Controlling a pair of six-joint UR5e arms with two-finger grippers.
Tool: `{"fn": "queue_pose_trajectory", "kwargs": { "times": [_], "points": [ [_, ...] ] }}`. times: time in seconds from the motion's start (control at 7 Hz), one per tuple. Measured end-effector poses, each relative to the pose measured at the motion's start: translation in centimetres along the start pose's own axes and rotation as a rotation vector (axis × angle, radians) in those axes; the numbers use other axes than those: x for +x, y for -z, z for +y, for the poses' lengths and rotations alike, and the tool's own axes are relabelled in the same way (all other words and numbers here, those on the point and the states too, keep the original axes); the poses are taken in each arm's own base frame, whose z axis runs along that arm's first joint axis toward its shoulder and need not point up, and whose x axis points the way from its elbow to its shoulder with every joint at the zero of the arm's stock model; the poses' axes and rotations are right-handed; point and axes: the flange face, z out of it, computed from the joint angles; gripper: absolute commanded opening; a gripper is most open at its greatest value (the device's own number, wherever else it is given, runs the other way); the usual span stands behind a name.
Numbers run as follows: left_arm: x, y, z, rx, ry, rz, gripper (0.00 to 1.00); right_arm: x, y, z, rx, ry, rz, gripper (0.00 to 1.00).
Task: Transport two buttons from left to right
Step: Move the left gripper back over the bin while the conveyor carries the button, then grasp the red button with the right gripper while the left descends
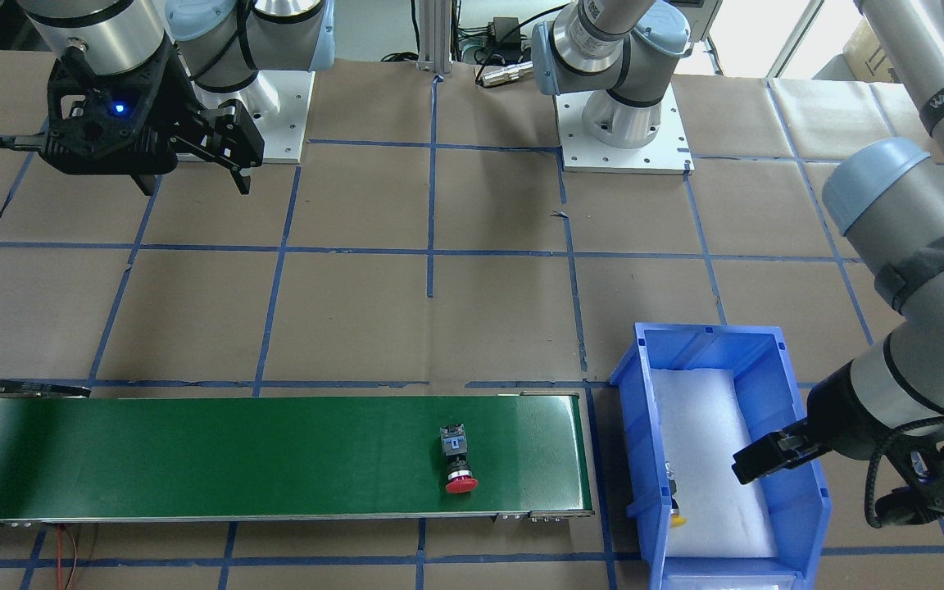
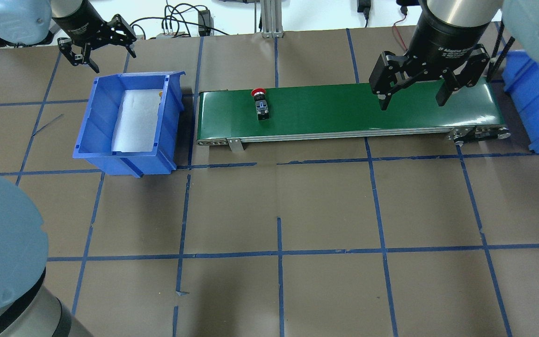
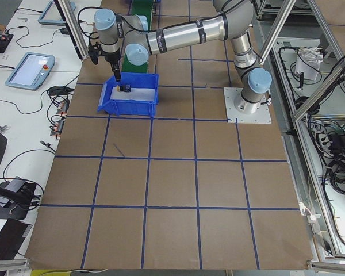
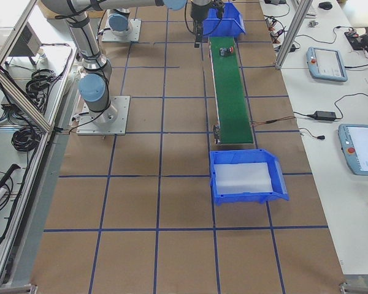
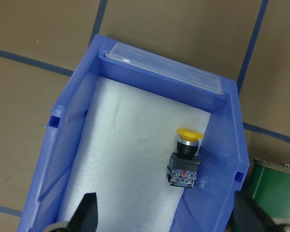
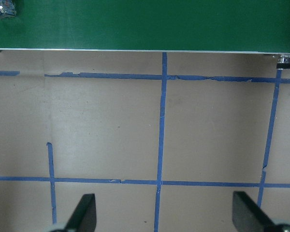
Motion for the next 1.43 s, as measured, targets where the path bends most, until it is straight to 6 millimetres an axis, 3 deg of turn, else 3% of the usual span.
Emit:
{"fn": "queue_pose_trajectory", "kwargs": {
  "times": [0.29,0.57,0.71,1.0,1.29,1.43],
  "points": [
    [-0.1,0.5,0.3,-0.007,0.121,-0.001,1.00,0.0,0.0,0.0,0.001,-0.003,0.000,1.00],
    [-0.4,1.8,1.3,-0.031,0.450,-0.018,1.00,0.0,0.1,0.0,0.001,-0.002,-0.003,1.00],
    [-0.9,1.3,2.8,-0.137,0.572,-0.085,1.00,0.0,0.1,-0.3,0.013,-0.001,-0.002,1.00],
    [-2.2,-0.1,6.8,-0.415,0.649,-0.272,1.00,-0.2,-0.6,-2.0,0.054,0.004,-0.003,1.00],
    [-2.9,-0.3,8.0,-0.495,0.662,-0.334,1.00,-2.3,-3.4,-5.0,0.073,0.035,-0.006,1.00],
    [-2.9,-0.4,7.3,-0.460,0.695,-0.327,1.00,-4.6,-5.9,-7.0,0.084,0.058,-0.005,1.00]
  ]
}}
